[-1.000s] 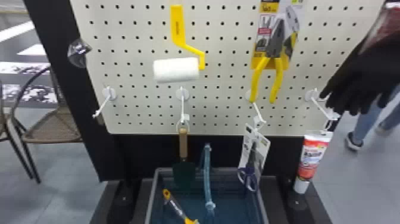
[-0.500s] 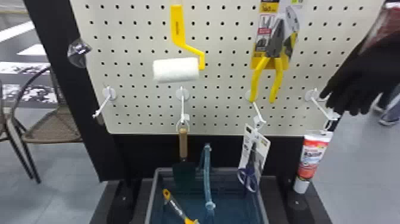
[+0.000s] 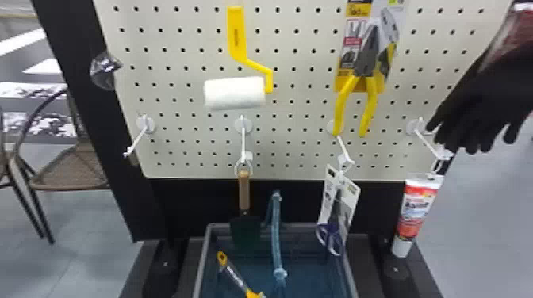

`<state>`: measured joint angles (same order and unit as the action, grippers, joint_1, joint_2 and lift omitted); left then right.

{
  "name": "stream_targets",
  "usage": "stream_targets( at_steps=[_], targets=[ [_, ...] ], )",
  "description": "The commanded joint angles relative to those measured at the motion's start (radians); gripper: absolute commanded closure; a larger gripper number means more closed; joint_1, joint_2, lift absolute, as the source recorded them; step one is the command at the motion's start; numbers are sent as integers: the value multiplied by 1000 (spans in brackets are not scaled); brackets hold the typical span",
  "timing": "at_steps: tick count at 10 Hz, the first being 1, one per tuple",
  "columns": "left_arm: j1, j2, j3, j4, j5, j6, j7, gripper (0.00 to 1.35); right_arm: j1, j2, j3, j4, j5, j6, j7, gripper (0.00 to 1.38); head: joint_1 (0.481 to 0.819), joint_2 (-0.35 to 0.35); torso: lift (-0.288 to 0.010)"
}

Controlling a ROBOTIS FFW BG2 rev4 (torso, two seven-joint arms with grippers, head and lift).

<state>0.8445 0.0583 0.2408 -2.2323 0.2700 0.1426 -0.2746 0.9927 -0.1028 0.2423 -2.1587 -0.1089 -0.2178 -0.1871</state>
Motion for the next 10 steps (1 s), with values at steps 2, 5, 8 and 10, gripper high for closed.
stream_targets(
  at_steps=[2, 5, 8, 10],
  targets=[
    [0, 0, 0, 0, 0, 0, 0, -2, 0, 0, 0, 0, 0, 0, 0, -2, 549, 0, -100],
    [0, 0, 0, 0, 0, 0, 0, -2, 0, 0, 0, 0, 0, 0, 0, -2, 549, 0, -100],
    [0, 0, 0, 0, 0, 0, 0, -2, 0, 0, 0, 0, 0, 0, 0, -2, 549, 0, -100],
    [0, 0, 0, 0, 0, 0, 0, -2, 0, 0, 0, 0, 0, 0, 0, -2, 549, 0, -100]
  ],
)
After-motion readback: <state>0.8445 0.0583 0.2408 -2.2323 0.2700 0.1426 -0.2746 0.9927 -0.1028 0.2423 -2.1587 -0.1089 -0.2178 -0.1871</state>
